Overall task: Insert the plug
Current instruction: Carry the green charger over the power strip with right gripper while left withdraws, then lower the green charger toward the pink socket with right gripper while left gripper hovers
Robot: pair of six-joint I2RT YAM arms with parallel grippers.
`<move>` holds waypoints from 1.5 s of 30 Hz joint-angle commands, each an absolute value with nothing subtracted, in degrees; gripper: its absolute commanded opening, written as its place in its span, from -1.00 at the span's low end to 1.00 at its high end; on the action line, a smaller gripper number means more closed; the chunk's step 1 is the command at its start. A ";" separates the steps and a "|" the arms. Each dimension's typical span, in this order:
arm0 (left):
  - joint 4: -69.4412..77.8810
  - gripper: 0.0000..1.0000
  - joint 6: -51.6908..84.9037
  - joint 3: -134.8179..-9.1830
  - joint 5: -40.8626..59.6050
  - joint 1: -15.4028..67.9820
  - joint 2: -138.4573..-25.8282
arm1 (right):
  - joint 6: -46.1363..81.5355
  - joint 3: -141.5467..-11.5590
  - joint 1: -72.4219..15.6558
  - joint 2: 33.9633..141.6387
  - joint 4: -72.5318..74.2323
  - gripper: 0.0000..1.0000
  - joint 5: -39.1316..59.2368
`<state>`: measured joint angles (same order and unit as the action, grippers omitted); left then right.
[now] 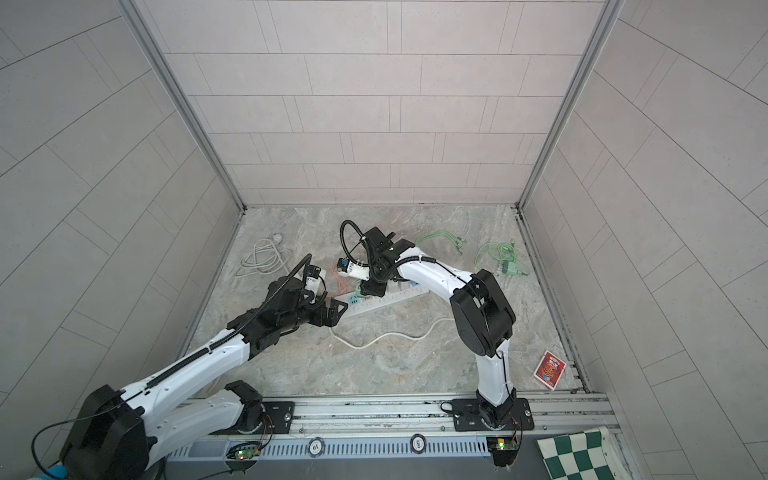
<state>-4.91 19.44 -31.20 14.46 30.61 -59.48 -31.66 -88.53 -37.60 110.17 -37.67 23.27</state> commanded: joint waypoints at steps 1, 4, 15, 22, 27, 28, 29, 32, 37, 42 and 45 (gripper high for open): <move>-3.67 0.97 17.96 -30.67 15.52 30.41 -59.84 | -34.14 -89.60 -37.06 110.54 -39.09 -1.00 24.86; -3.78 0.97 17.46 -30.69 15.77 30.41 -60.26 | -34.76 -90.90 -36.50 111.39 -41.91 -1.00 25.19; -1.99 0.97 16.98 -31.00 17.22 30.45 -65.63 | -36.28 -89.26 -35.52 112.51 -42.15 -1.00 26.26; -0.86 0.96 17.75 -31.85 17.04 30.41 -70.80 | -36.41 -86.87 -35.16 110.42 -39.24 -1.00 30.29; -1.27 0.96 17.49 -33.42 16.65 30.41 -74.13 | -37.20 -86.98 -35.07 110.97 -39.61 -1.00 29.93; -1.35 0.97 17.40 -33.78 16.89 30.45 -74.86 | -36.72 -87.25 -35.10 111.33 -39.72 -1.00 28.98; -1.32 0.97 17.40 -34.05 17.05 30.41 -75.50 | -36.57 -87.27 -34.86 111.72 -39.71 -1.00 29.00; -1.47 0.96 17.23 -35.40 18.40 30.47 -78.17 | -35.86 -86.23 -34.32 111.44 -38.63 -1.00 29.02; -0.92 0.90 16.97 -38.45 20.54 30.72 -83.37 | -33.62 -82.00 -32.76 108.04 -34.99 -1.00 29.59; 2.94 0.86 16.71 -41.93 23.40 30.80 -90.46 | -32.46 -78.38 -31.08 105.58 -32.53 -1.00 30.55; 5.12 0.86 16.55 -44.53 24.54 30.85 -93.98 | -31.65 -77.31 -30.46 105.47 -31.59 -1.00 30.53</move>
<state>1.87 17.47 -42.35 20.40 30.39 -91.00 -32.60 -79.00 -30.61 106.17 -31.99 30.13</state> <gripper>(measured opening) 0.931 0.242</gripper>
